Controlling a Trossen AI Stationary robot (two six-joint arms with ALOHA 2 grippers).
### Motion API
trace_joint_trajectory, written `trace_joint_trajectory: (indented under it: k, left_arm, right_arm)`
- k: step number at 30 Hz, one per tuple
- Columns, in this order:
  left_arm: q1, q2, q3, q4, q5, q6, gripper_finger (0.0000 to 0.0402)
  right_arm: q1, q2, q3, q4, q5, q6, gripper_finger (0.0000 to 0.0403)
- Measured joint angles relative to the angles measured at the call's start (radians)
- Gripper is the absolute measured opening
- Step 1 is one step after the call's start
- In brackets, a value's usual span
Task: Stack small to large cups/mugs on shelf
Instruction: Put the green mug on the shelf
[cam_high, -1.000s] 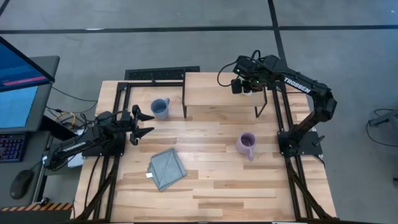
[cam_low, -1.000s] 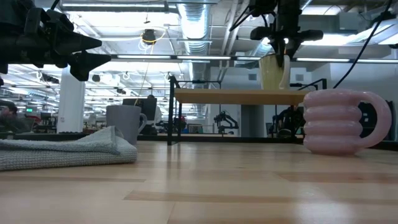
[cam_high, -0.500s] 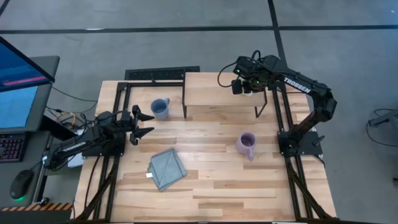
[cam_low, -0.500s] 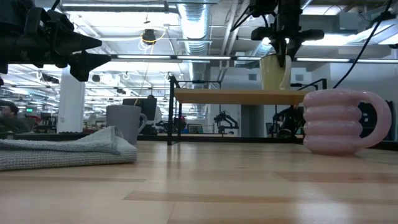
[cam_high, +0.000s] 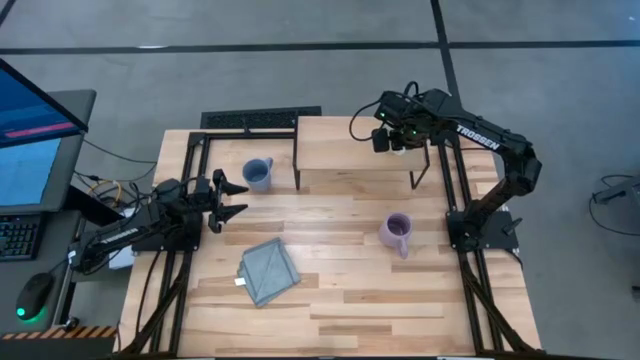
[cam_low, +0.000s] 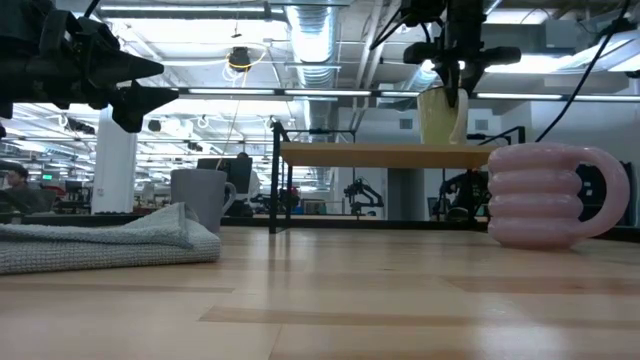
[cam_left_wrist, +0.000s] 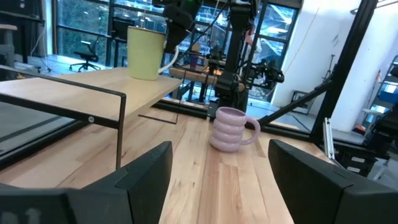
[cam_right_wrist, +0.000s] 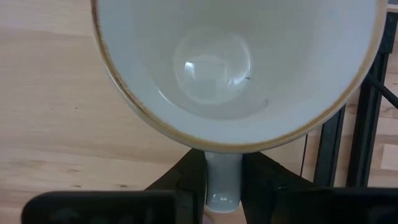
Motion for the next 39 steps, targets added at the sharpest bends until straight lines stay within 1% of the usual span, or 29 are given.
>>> trace_joint_trajectory:
  k: [10, 25, 31, 36, 39]
  left_arm:
    - [0.000, 0.000, 0.000, 0.000, 0.000, -0.001, 0.0257]
    - [0.000, 0.000, 0.000, 0.000, 0.000, -0.001, 0.0257]
    - [0.000, 0.000, 0.000, 0.000, 0.000, -0.001, 0.0257]
    - [0.000, 0.000, 0.000, 0.000, 0.000, 0.000, 0.0257]
    - [0.000, 0.000, 0.000, 0.000, 0.000, 0.000, 0.0257]
  right_arm:
    - [0.000, 0.000, 0.000, 0.000, 0.000, 0.000, 0.0161]
    - [0.001, 0.000, 0.000, -0.002, 0.000, 0.000, 0.0221]
    - [0.025, 0.000, 0.000, -0.004, 0.000, -0.010, 0.0230]
    - [0.047, 0.000, 0.000, -0.003, 0.000, -0.094, 0.0230]
    - [0.066, 0.000, 0.000, -0.005, 0.000, -0.060, 0.0230]
